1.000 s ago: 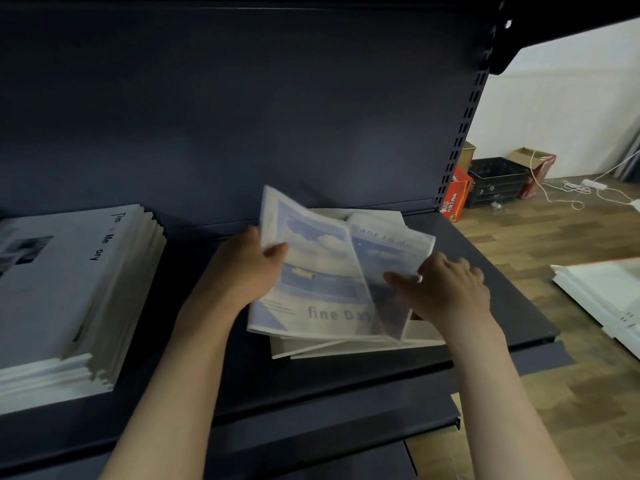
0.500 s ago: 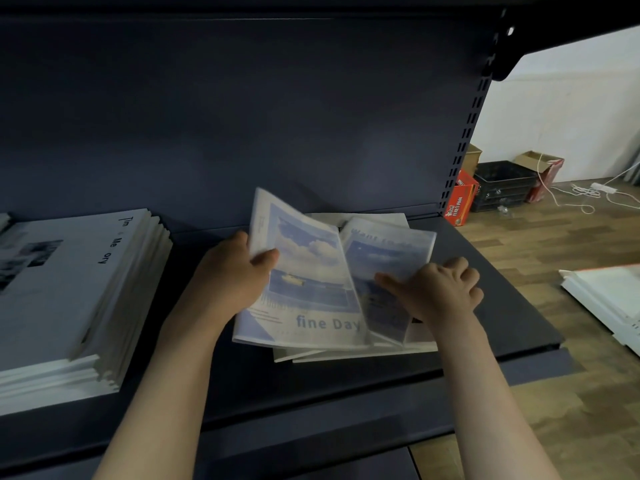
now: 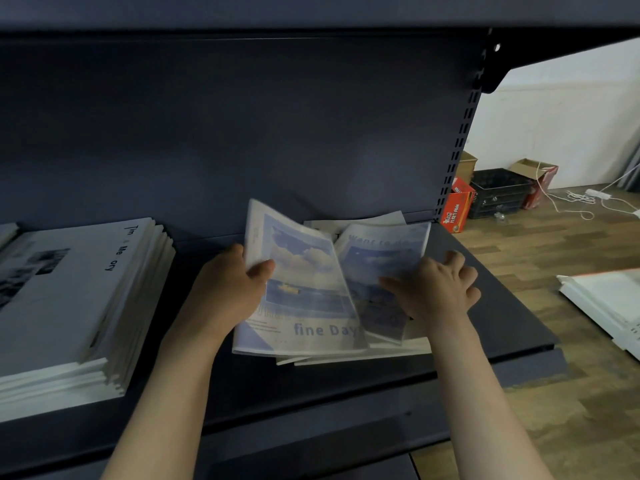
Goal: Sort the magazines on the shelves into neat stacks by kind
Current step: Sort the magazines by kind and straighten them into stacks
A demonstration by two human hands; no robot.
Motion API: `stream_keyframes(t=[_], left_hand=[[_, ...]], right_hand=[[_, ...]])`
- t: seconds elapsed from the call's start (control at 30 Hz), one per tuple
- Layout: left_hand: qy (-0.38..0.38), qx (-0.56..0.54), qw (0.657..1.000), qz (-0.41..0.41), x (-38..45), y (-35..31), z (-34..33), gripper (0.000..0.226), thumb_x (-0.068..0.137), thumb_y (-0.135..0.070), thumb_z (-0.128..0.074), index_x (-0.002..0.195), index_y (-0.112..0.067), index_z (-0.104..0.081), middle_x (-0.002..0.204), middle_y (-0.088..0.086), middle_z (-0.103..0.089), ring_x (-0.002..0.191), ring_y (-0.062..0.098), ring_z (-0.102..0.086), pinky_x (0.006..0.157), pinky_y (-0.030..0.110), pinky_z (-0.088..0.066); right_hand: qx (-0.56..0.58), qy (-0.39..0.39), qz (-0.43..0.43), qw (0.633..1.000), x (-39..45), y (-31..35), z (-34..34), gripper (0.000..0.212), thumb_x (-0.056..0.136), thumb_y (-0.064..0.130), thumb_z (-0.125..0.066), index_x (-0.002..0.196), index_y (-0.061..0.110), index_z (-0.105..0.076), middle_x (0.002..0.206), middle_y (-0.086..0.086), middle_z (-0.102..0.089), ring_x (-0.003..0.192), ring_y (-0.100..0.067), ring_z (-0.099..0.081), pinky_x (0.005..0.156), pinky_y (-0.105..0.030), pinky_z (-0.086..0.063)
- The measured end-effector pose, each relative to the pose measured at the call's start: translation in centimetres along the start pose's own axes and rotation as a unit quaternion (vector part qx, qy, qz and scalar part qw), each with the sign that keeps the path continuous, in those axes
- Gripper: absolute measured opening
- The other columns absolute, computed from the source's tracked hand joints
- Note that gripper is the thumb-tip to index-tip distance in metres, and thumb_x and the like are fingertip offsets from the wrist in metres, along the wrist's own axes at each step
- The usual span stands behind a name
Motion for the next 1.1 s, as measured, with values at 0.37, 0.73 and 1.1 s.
stream_keyframes(t=[0.37, 0.73, 1.1], left_hand=[[-0.012, -0.002, 1.0, 0.001, -0.4, 0.4, 0.0, 0.03, 0.092, -0.037, -0.05, 0.098, -0.008, -0.051, 0.089, 0.005, -0.055, 0.078, 0.022, -0.052, 0.059, 0.03, -0.034], [0.001, -0.008, 1.0, 0.016, -0.5, 1.1, 0.0, 0.027, 0.093, -0.037, -0.05, 0.097, -0.01, -0.05, 0.087, 0.004, -0.054, 0.079, 0.021, -0.053, 0.058, 0.029, -0.035], [-0.011, -0.014, 1.0, -0.002, -0.7, 0.4, 0.8, 0.029, 0.093, -0.036, -0.049, 0.094, -0.008, -0.051, 0.079, 0.005, -0.053, 0.07, 0.02, -0.051, 0.055, 0.029, -0.034]], right_hand=[[0.017, 0.039, 0.007, 0.999, -0.2, -0.6, -0.1, 0.066, 0.08, 0.051, -0.064, 0.132, 0.014, -0.048, 0.152, -0.012, -0.015, 0.134, -0.037, -0.018, 0.106, -0.046, -0.023], [0.039, 0.176, -0.033, 0.983, 1.2, -1.2, -2.2, 0.117, 0.052, 0.089, -0.054, 0.142, 0.015, -0.04, 0.142, -0.018, -0.037, 0.13, -0.036, -0.031, 0.105, -0.044, -0.03], [0.132, 0.109, -0.042, 0.984, 1.8, -1.6, -1.4, 0.105, 0.043, 0.068, -0.077, 0.128, 0.011, -0.054, 0.129, -0.014, -0.052, 0.116, -0.036, -0.049, 0.1, -0.046, -0.04]])
Point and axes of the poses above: each hand's wrist, its own x-axis towards the middle knuckle, its own z-axis out of the back of the hand, y = z × x, the point moved 5 cm from there along x, towards the middle knuckle
